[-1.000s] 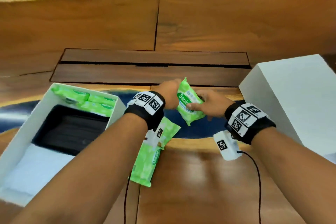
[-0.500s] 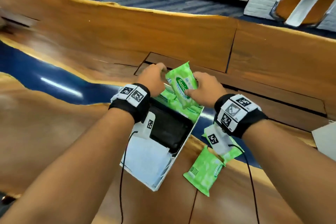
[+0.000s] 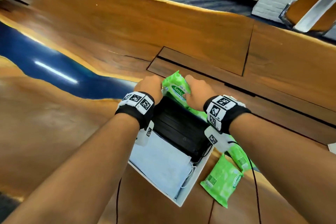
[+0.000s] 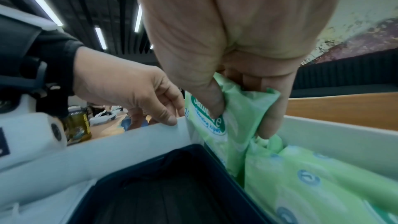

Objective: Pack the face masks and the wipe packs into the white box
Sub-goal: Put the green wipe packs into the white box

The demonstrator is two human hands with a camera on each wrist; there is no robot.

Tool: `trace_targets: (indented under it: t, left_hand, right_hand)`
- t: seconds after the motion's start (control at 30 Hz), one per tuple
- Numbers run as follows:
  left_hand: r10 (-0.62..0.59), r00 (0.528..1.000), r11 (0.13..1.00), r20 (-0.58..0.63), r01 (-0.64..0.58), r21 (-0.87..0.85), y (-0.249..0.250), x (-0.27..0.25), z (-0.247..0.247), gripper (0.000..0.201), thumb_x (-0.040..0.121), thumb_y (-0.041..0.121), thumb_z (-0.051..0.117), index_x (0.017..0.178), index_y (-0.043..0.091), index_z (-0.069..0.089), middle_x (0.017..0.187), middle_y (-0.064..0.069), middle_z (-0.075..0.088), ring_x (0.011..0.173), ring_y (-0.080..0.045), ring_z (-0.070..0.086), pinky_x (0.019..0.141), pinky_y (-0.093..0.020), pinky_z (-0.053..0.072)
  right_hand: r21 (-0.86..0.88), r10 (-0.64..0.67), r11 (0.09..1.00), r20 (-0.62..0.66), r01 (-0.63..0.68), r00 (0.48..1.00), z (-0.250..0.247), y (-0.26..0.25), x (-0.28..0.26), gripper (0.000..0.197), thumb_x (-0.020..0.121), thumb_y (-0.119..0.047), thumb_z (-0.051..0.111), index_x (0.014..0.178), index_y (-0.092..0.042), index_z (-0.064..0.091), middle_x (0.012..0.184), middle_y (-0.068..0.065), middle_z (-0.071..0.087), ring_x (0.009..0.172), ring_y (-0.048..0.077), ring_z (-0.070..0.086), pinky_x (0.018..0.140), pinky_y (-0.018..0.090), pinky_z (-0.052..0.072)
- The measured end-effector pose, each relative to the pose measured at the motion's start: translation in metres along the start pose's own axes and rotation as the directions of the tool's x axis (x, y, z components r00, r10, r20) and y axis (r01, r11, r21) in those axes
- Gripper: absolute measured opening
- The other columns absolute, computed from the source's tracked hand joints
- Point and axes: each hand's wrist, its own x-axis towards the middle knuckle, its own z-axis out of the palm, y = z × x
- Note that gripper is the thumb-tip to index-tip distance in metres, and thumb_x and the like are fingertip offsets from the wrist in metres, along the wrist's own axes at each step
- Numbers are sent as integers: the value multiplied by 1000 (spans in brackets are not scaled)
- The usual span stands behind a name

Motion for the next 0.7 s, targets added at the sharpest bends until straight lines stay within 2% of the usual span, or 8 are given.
trace_targets:
  t: [0.1,0.23,0.37,0.5,0.6,0.7]
  left_hand:
    - [32,999,999,-1,-32,-13,-2,2,1,35,89,8,59,123,17,62,115,-15,66,105,-37,62,83,-39,51]
    - [89,996,995,8,-88,-50,-2,3,1,50,84,1,55,130,22,53,116,-14,65,102,-37,62,84,-43,54]
    - [112,993,993,46,-110,-51,-1,3,-1,54,84,1,53,132,27,55,117,-13,65,102,-37,61,84,-43,54]
    - [103,992,994,75,-100,-50,-4,1,-2,56,85,3,50,133,32,57,113,-12,66,101,-37,61,76,-36,51]
    - [92,991,996,98,-89,-32,-4,-1,-1,52,83,3,50,126,30,64,114,-11,68,102,-36,62,81,-40,55]
    - [91,989,996,115,-92,4,-1,-4,3,49,82,2,49,124,24,65,114,-12,66,103,-35,62,77,-38,52]
  right_hand:
    - [-126,3,992,22,-1,1000,0,-7,3,31,91,-13,57,116,-12,40,88,10,55,77,32,54,63,37,44]
    - [-242,18,970,40,-8,999,-5,-15,8,35,86,-5,55,120,-6,44,82,6,48,75,30,50,62,35,41]
    - [-330,-6,944,72,30,997,-10,-23,8,25,86,-1,54,110,-4,50,67,2,40,72,29,51,62,34,41]
    - [-393,-22,917,138,75,990,-21,-29,6,15,87,0,52,101,-5,55,66,4,42,71,28,52,63,33,42]
    - [-469,-5,877,209,105,978,-19,-32,3,9,88,-1,53,94,-8,54,67,4,43,70,27,51,64,32,42]
    - [-476,31,874,250,94,968,-6,-31,3,18,89,-4,56,107,-5,59,78,5,52,75,27,54,66,33,44]
